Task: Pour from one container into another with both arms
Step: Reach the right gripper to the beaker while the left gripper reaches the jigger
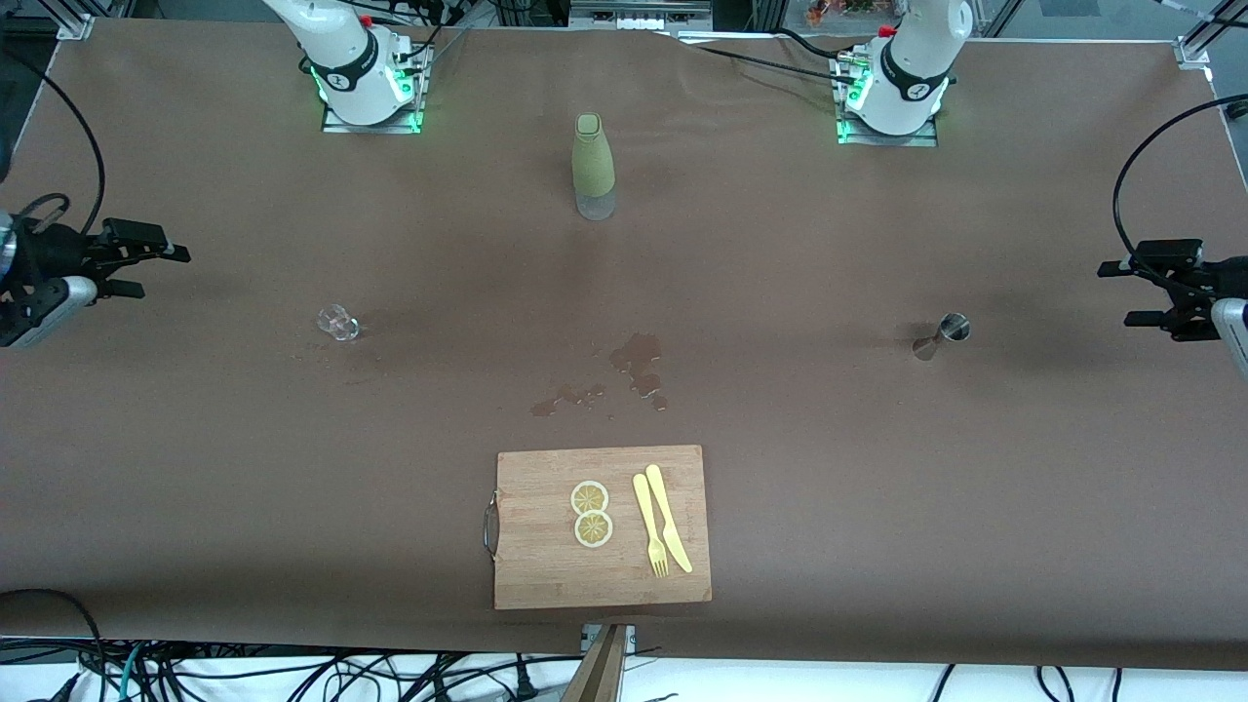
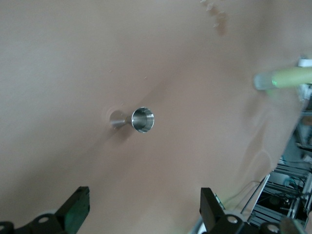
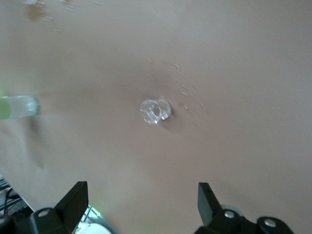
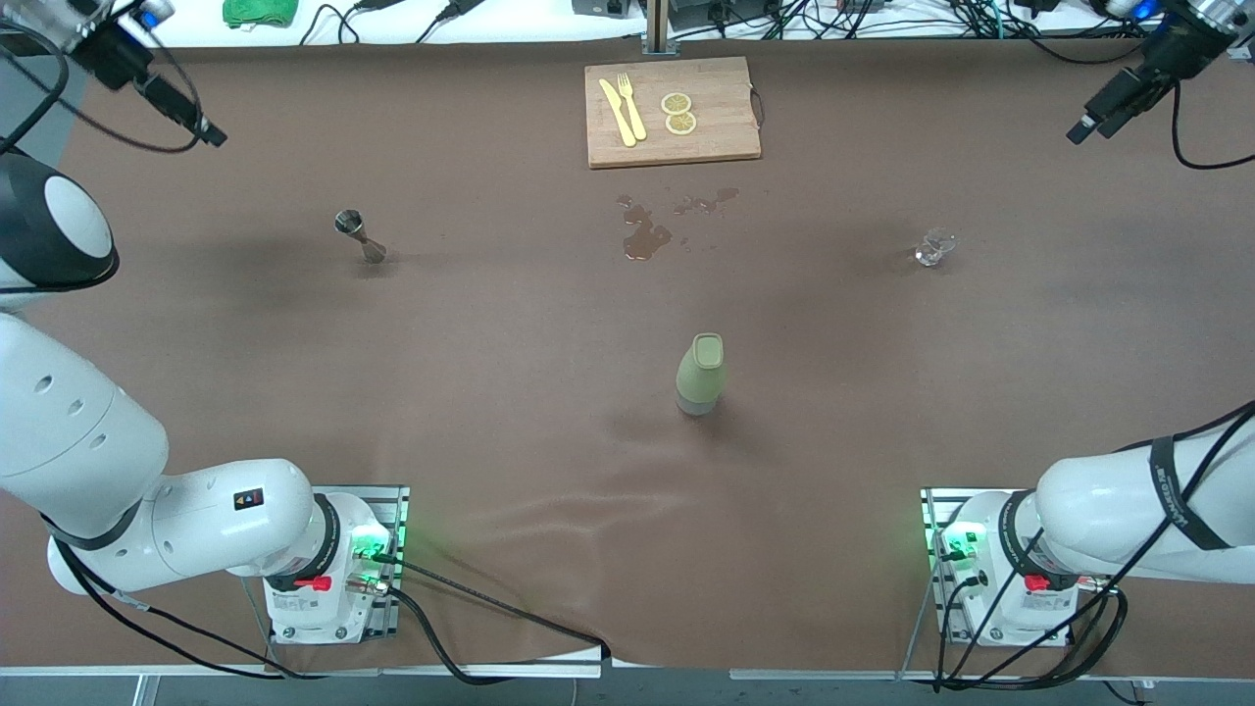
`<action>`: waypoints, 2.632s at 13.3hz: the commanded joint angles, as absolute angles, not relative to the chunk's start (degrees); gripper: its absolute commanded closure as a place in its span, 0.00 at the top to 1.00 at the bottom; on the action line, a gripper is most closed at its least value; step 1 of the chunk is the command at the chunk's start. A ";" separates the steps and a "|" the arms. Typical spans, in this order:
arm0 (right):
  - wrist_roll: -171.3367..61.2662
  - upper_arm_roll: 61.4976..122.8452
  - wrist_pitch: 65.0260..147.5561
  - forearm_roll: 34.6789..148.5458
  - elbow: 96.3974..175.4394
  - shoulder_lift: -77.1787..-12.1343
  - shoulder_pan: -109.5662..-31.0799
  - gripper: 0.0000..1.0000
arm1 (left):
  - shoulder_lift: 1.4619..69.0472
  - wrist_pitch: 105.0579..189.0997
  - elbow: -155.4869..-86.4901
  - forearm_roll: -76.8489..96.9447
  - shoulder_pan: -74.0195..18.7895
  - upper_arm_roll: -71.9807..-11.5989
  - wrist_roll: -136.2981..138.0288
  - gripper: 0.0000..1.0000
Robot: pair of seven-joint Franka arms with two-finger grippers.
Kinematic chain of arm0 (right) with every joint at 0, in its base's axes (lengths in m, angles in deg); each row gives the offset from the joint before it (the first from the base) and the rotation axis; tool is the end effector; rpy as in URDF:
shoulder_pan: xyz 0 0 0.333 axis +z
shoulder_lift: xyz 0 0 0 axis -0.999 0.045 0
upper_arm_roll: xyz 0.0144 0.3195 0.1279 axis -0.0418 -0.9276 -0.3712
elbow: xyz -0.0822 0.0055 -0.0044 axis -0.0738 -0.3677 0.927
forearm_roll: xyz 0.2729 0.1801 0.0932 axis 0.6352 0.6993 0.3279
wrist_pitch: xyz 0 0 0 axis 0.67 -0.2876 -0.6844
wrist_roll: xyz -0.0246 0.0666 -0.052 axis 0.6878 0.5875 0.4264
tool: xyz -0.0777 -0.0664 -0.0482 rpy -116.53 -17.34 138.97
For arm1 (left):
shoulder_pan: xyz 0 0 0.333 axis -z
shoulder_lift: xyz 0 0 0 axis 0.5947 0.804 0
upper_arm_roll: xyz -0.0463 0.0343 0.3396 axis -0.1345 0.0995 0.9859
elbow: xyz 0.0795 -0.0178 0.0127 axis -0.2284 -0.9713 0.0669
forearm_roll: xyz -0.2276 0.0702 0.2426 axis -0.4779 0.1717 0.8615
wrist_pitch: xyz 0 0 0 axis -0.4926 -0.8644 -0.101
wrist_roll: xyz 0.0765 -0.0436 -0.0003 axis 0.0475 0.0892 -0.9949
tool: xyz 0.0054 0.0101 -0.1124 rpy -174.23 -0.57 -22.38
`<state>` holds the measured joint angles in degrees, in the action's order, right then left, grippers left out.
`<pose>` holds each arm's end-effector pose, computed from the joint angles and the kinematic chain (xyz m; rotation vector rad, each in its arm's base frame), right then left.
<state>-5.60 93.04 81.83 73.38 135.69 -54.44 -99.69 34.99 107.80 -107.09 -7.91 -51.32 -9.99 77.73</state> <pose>0.5260 -0.1336 0.4670 -2.5771 -0.7377 0.1642 0.5433 0.2003 0.4379 2.3257 -0.8383 -0.1064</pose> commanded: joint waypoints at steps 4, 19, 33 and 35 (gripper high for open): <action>24.88 92.61 80.85 84.36 134.72 -46.25 -104.82 1.00 | 41.35 107.35 -117.50 -23.56 -56.08 -4.92 109.57 1.00; 87.04 92.52 77.96 113.03 137.62 -21.99 -109.31 0.99 | 63.33 104.09 -119.54 -47.93 -58.38 -8.60 163.93 1.00; 94.36 91.12 75.92 114.27 138.58 -15.30 -106.15 0.99 | 66.15 104.18 -119.54 -47.84 -56.53 -12.39 168.51 0.95; 94.36 91.12 75.84 114.27 138.67 -14.69 -105.18 0.98 | 66.06 104.18 -119.45 -47.50 -56.53 -12.30 168.51 0.82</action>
<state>93.36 91.02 76.44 113.02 138.34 -15.58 -106.04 65.19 104.13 -120.08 -46.70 -57.02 -12.80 163.14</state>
